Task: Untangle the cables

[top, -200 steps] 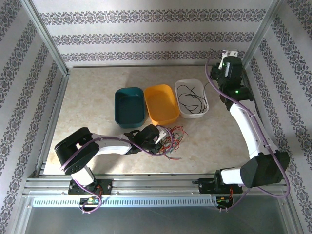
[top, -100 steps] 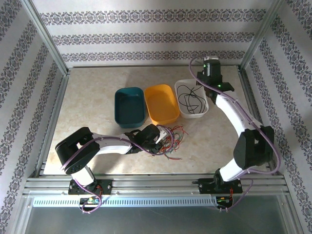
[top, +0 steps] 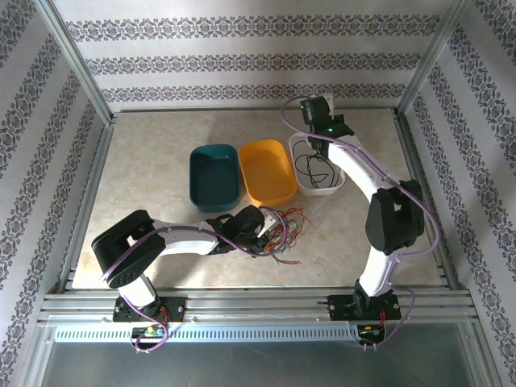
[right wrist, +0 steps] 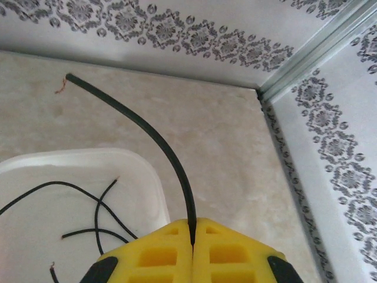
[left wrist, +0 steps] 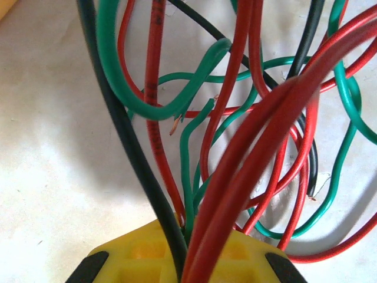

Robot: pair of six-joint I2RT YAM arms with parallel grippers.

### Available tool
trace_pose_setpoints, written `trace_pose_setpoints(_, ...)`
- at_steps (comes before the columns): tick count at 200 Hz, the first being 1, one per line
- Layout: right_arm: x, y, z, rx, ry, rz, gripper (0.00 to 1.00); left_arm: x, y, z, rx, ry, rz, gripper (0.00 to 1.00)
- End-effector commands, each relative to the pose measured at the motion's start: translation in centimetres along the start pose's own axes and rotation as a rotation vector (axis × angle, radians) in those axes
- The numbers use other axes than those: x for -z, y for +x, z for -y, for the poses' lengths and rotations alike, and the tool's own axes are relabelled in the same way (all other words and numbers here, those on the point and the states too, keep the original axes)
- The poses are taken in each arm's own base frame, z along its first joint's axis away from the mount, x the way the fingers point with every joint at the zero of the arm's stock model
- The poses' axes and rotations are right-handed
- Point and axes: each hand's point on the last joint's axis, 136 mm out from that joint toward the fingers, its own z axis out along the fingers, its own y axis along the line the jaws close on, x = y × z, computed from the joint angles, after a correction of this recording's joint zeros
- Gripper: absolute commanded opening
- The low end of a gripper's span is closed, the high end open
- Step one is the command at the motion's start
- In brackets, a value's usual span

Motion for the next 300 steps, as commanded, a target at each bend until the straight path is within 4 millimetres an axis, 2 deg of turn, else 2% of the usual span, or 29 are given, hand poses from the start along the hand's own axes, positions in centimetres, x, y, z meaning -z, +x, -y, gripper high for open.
trace_pose_setpoints(1,-0.3,1.8,-0.1,0.089,0.118,-0.09,0.0,-0.9,3.5,-1.1,0.025,-0.041,-0.124,0.0)
trace_pose_setpoints(38,-0.9,4.1,-2.2,0.036,0.075,-0.161,0.0,-0.8,3.6,-1.2,0.026,-0.044,-0.128,0.0)
trace_pose_setpoints(65,-2.6,6.5,-3.2,-0.038,0.022,-0.244,0.0,-0.8,3.7,-1.2,0.023,-0.044,-0.125,0.0)
trace_pose_setpoints(99,-4.8,8.5,-3.2,-0.149,-0.003,-0.335,0.0,-0.8,3.8,-1.2,0.021,-0.044,-0.13,0.0)
trace_pose_setpoints(137,-5.9,8.9,-4.1,-0.127,0.012,-0.374,0.0,-0.9,3.8,-1.2,0.024,-0.044,-0.13,0.0)
trace_pose_setpoints(219,-7.3,14.3,-6.3,-0.128,-0.019,-0.52,0.0,-1.0,3.9,-1.2,0.023,-0.042,-0.138,0.0)
trace_pose_setpoints(234,-7.0,14.0,-6.4,-0.18,-0.063,-0.527,0.0,-1.0,3.9,-1.3,0.026,-0.046,-0.138,0.0)
trace_pose_setpoints(240,-6.8,13.6,-6.6,-0.203,-0.092,-0.52,0.04,-1.0,3.9,-1.3,0.028,-0.047,-0.138,0.0)
trace_pose_setpoints(259,-5.5,11.4,-6.3,-0.266,-0.154,-0.469,0.26,-1.0,3.9,-1.3,0.025,-0.046,-0.139,0.0)
trace_pose_setpoints(277,-4.0,9.3,-5.1,-0.298,-0.166,-0.412,0.41,-1.1,3.8,-1.2,0.019,-0.043,-0.142,0.0)
trace_pose_setpoints(300,-2.2,7.5,-3.4,-0.328,-0.169,-0.354,0.45,-1.1,3.8,-1.1,0.013,-0.039,-0.145,0.0)
